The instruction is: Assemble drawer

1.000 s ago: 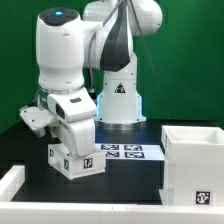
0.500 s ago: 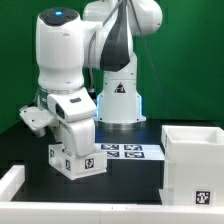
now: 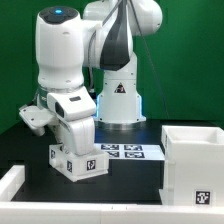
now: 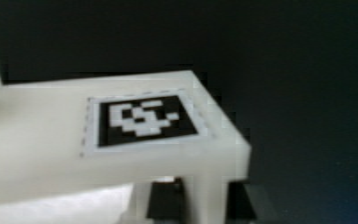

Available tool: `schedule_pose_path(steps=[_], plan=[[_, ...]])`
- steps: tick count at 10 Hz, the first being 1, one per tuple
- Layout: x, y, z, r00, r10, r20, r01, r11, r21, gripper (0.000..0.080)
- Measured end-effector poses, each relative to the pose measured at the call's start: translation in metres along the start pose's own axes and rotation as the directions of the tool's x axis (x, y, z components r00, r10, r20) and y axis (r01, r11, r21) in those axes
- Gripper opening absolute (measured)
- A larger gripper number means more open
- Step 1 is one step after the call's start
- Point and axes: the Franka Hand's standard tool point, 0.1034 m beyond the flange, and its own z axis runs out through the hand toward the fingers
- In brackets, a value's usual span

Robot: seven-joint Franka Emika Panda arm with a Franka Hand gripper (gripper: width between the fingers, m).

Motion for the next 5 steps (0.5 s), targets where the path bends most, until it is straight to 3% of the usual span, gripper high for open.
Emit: schedule_pose_path(steps=[1, 2, 4, 5], plan=[[0.007, 0.004, -0.002, 0.994, 0.105, -0.026, -0.104, 0.994, 0.015, 0.0063], [0.016, 0.017, -0.007, 0.984, 0.176, -0.027, -0.176, 0.984, 0.024, 0.0063], [0.035, 0.057, -0.022, 0.949, 0.314, -0.025, -0.312, 0.948, 0.06, 0.0063], [0.032, 0.069, -0.028, 0.949, 0.314, -0.032, -0.31, 0.947, 0.084, 0.0063]])
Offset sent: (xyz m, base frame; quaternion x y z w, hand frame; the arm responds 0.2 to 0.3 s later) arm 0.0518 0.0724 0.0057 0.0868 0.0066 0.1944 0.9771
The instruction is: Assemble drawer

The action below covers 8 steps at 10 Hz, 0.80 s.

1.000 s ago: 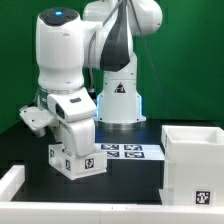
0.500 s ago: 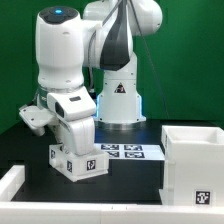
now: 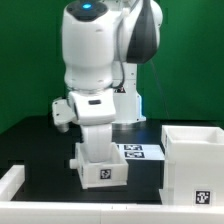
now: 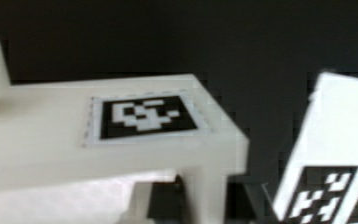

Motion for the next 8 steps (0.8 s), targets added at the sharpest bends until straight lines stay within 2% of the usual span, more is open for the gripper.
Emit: schedule_pose_path(steps=[1, 2, 6, 7, 8], plan=[[-0.0044, 0.0098, -0.0064, 1.0, 0.008, -0.005, -0.008, 1.0, 0.024, 0.0063], [-0.0053, 0.0112, -0.0059, 1.0, 0.008, -0.001, -0.008, 1.0, 0.006, 0.0063], [-0.0056, 0.0107, -0.0063, 1.0, 0.012, -0.003, -0.012, 1.0, 0.005, 0.0063], [-0.0071, 0.0088, -0.0114, 0.995, 0.08, -0.057, -0.081, 0.996, -0.022, 0.0058], [-0.0073, 0.0075, -0.0137, 0.984, 0.157, -0.089, -0.161, 0.986, -0.036, 0.0058]])
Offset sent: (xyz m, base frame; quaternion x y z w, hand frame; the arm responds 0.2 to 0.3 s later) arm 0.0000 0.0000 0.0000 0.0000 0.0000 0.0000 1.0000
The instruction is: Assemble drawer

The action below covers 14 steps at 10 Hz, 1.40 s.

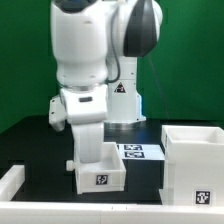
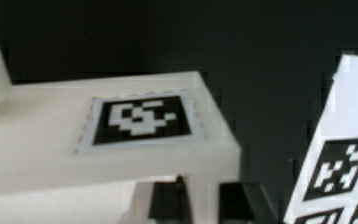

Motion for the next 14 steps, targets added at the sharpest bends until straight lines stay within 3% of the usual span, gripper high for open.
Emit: schedule_pose_path(steps=[7, 8, 9, 10, 11, 14], plan=[[0.006, 0.004, 0.004, 0.998, 0.056, -0.03, -0.056, 0.998, -0.002, 0.0051], [0.003, 0.006, 0.002, 0.999, 0.013, -0.046, -0.015, 0.999, -0.034, 0.005], [-0.004, 0.006, -0.001, 0.996, -0.015, -0.09, 0.005, 0.994, -0.107, 0.005], [-0.007, -0.001, 0.0, 0.992, -0.019, -0.123, 0.0, 0.989, -0.15, 0.0043], [-0.009, -0.004, 0.002, 0.989, -0.016, -0.145, -0.01, 0.984, -0.176, 0.004], [-0.009, -0.003, 0.003, 0.989, 0.028, -0.147, -0.053, 0.984, -0.173, 0.004]])
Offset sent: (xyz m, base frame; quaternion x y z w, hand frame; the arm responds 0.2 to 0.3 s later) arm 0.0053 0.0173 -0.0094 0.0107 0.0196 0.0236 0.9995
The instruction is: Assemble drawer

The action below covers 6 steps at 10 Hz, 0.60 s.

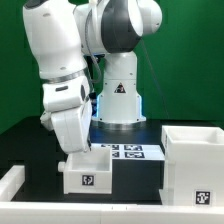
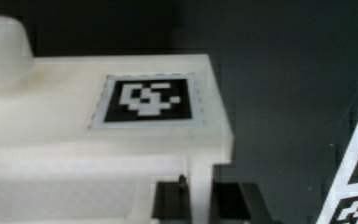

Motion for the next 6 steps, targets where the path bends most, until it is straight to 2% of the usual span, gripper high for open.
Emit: schedule_pose_path(steps=[2, 3, 4, 5, 6], plan=[[-0.001, 0.0, 0.001, 1.0, 0.003, -0.001, -0.003, 1.0, 0.001, 0.004], [-0.003, 0.001, -0.001, 0.999, -0.032, -0.016, 0.032, 0.999, -0.021, 0.004], [-0.009, 0.003, -0.002, 0.997, -0.046, -0.056, 0.042, 0.996, -0.073, 0.004], [-0.01, 0.001, 0.001, 0.995, -0.037, -0.092, 0.027, 0.994, -0.11, 0.004], [-0.007, -0.001, 0.01, 0.993, -0.032, -0.117, 0.02, 0.995, -0.102, 0.004]])
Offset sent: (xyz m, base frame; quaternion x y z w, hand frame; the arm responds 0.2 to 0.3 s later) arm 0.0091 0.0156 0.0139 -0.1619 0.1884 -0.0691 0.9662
